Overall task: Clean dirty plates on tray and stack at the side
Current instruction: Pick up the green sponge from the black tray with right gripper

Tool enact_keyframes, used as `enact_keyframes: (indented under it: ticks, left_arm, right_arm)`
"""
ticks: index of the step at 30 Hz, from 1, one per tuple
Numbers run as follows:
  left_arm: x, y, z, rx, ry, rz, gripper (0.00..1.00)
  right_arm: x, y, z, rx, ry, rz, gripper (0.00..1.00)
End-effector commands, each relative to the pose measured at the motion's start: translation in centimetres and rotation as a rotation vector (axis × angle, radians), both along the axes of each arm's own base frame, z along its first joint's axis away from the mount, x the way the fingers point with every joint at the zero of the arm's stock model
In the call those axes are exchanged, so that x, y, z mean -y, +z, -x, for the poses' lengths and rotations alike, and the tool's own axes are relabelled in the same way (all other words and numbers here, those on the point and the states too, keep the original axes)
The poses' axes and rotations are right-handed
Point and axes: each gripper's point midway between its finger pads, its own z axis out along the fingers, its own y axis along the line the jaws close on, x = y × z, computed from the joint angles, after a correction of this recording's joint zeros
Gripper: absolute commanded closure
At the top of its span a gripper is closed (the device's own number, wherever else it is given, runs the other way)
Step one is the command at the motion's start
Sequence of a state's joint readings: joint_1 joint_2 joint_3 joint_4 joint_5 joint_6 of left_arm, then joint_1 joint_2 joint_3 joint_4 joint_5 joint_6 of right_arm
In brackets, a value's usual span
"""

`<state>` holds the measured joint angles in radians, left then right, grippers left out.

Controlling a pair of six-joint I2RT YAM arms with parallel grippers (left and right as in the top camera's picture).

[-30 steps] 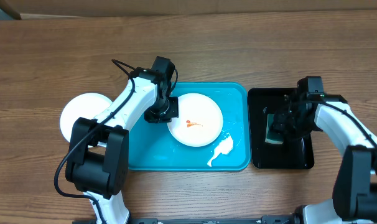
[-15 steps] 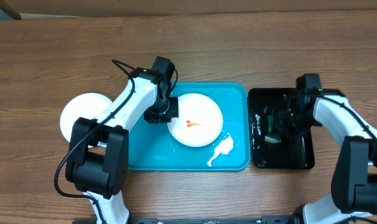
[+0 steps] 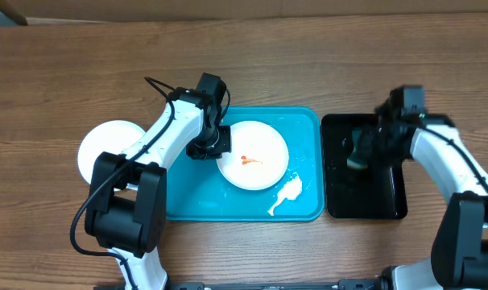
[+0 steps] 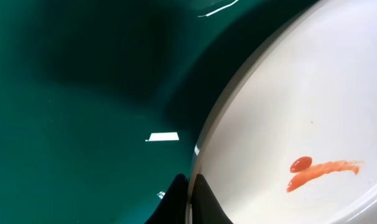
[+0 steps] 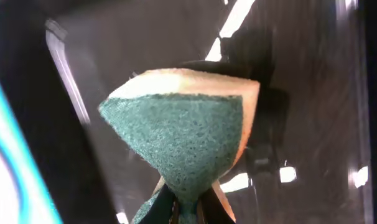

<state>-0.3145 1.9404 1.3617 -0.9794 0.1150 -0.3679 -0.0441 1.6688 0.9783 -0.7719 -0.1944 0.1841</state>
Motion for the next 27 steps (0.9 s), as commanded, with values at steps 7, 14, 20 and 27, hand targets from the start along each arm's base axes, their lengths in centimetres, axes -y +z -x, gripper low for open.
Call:
enact_keyframes:
  ticks: [7, 14, 20, 27]
  left_arm:
    - [-0.1, -0.8, 0.5, -0.027, 0.007, -0.020, 0.96]
    - [-0.1, -0.8, 0.5, -0.027, 0.008, -0.020, 0.96]
    - [-0.1, -0.8, 0.5, -0.026, 0.007, -0.019, 0.96]
    - [-0.1, -0.8, 0.5, -0.026, 0.008, -0.019, 0.96]
  right_arm:
    - [-0.2, -5.1, 3.8, -0.036, -0.072, -0.007, 0.96]
    - [-0.7, -0.9, 0.7, 0.011, -0.053, -0.045, 0.96]
    - [-0.6, 4.7, -1.7, 0.088, -0.008, -0.032, 0.96]
    - [-3.0, 7.3, -1.1, 0.122, 0.096, -0.109, 0.96]
